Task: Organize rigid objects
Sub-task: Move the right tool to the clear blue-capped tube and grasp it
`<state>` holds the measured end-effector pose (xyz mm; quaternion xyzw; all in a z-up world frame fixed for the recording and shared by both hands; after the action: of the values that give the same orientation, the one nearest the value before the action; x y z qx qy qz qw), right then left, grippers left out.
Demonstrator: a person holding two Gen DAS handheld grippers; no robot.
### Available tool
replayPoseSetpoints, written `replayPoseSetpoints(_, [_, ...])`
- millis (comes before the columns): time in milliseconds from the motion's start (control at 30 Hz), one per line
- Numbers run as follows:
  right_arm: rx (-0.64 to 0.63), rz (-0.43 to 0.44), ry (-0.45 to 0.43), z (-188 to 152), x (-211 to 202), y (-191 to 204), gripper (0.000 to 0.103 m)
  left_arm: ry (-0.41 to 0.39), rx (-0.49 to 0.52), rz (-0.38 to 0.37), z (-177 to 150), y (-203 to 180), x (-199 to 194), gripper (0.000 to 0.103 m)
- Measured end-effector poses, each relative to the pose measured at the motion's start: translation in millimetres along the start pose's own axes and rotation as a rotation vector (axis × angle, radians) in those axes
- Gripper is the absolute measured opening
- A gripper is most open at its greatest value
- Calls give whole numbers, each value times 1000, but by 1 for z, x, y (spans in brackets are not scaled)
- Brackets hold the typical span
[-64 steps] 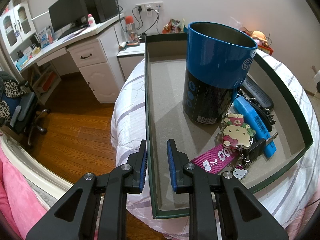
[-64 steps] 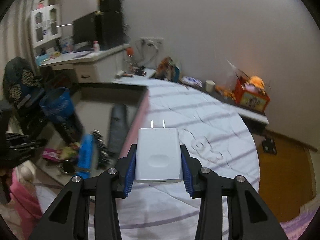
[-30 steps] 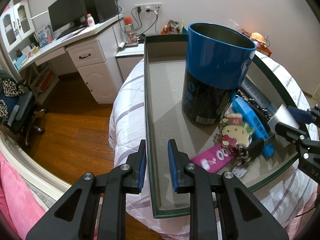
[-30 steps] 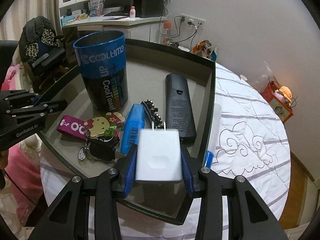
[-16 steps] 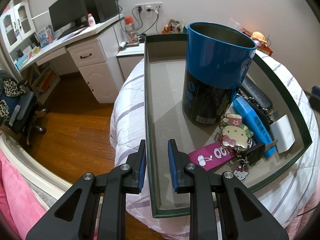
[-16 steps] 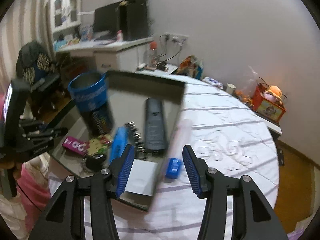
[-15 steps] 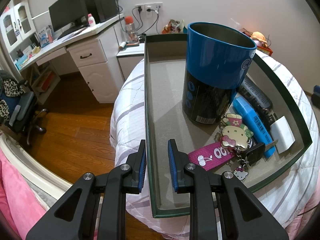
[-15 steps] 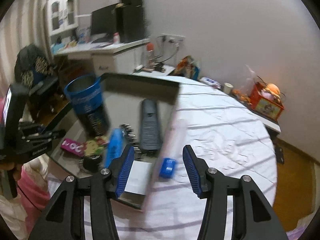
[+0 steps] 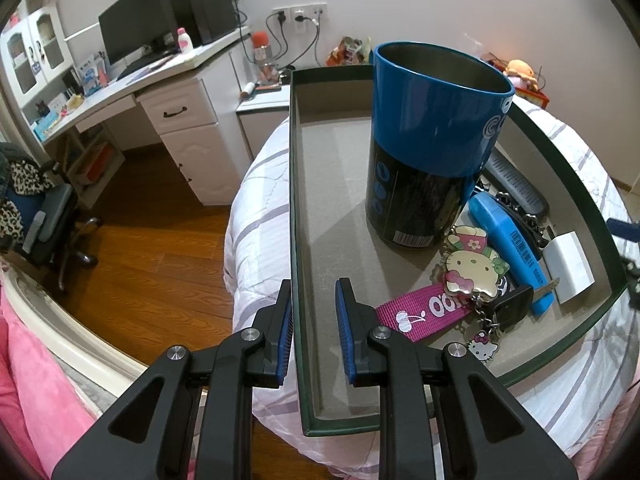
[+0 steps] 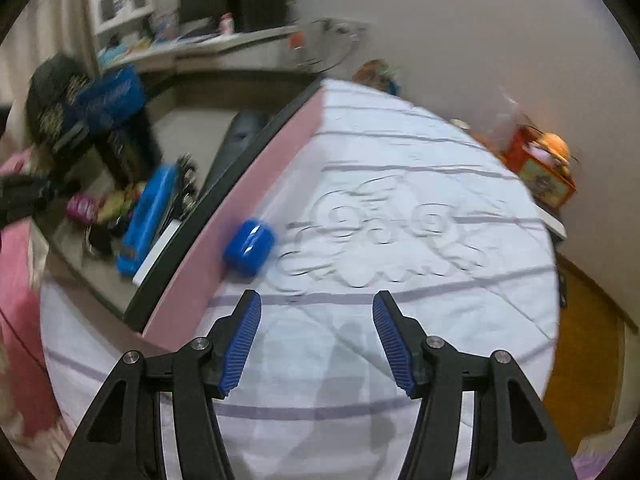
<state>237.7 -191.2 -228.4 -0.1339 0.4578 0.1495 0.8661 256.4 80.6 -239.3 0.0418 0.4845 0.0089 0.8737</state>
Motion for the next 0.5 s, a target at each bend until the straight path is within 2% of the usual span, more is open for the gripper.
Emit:
replayPoseSetpoints(233, [-145, 85, 13, 9, 21, 23, 60, 6, 10, 21, -3, 2, 0, 19])
replayPoseSetpoints(300, [-137, 117, 0, 12, 22, 19, 60, 7, 14, 27, -2, -1, 1, 19])
replayPoseSetpoints(500, [-71, 95, -30, 22, 34, -10, 61, 12, 20, 42, -2, -2, 2, 19])
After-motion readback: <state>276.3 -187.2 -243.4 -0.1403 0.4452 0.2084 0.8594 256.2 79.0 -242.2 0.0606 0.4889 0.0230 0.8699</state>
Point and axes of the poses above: each gripper's, at about its wrist camera, not at the fingertips, and x roughly the way its jaws point, y to its left, z to its top, the point moved 10 cm from there along x, roughly the way its jaws point, and after that the axes turned 4 degrees about y, right-handed, at the moved point
